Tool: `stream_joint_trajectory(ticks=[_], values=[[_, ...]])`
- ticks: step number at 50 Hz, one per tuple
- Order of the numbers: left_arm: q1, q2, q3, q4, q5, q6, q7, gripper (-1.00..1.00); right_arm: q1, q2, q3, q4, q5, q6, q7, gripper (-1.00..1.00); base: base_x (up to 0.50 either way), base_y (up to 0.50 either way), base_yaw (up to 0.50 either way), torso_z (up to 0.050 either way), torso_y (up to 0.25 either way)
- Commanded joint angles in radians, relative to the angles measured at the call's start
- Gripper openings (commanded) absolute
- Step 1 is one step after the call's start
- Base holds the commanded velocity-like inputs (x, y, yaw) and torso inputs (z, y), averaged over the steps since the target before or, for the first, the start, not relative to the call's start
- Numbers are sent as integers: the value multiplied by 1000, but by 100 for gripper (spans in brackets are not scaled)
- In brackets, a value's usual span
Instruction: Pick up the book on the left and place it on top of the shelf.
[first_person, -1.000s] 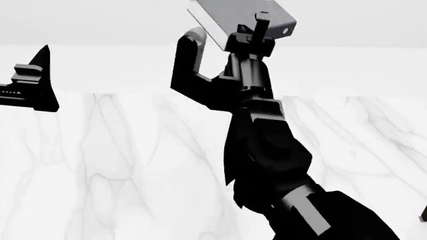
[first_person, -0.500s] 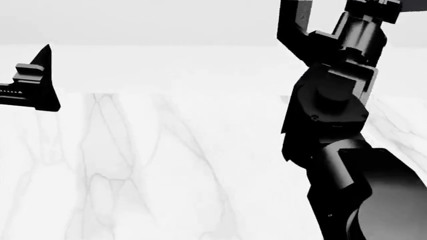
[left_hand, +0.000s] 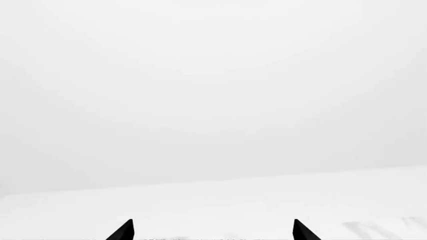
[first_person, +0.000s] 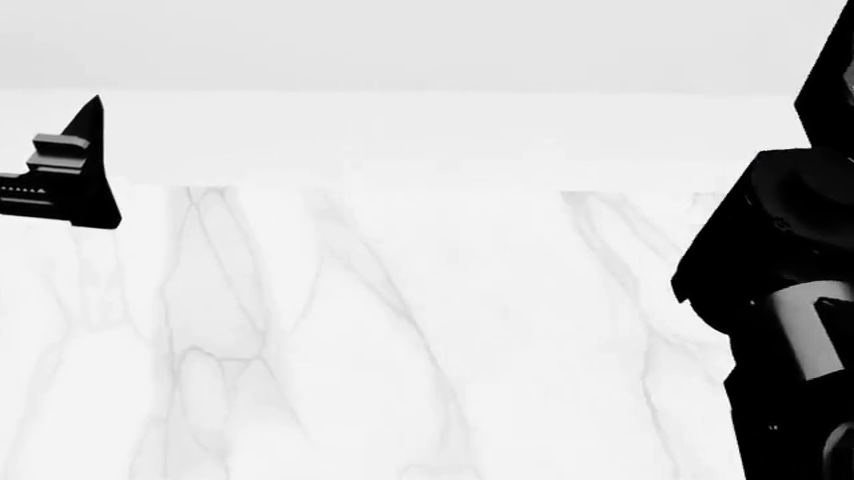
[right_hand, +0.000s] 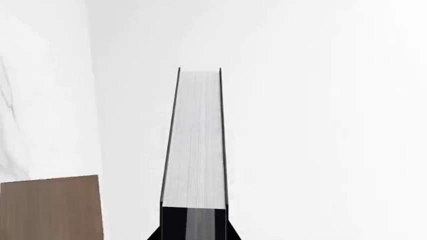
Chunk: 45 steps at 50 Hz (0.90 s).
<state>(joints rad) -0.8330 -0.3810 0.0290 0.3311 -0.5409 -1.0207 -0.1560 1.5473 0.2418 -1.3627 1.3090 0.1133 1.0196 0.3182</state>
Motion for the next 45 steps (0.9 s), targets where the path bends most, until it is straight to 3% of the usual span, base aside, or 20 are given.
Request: stream_joint_trajectory(ticks=[1,21,28,32,45], values=[[11,-4,-5,4,-5,3,-3,100,-22,69,-34,0,-108,153,13,-100,0,0,0,0,0],[27,-11,-11,10,-13,6,-9,100,-101,157,65,0,-109,251,42,-100,0,0,0,0,2],[28,-14,-14,14,-17,4,-11,100,-109,161,110,0,-106,240,42,-100,0,0,0,2,0],[32,-18,-20,19,-21,0,-13,100,-111,160,240,0,-79,207,48,-100,0,0,0,0,3],[37,-19,-19,21,-24,3,-18,100,-140,159,294,0,-110,197,51,-100,0,0,0,0,0]])
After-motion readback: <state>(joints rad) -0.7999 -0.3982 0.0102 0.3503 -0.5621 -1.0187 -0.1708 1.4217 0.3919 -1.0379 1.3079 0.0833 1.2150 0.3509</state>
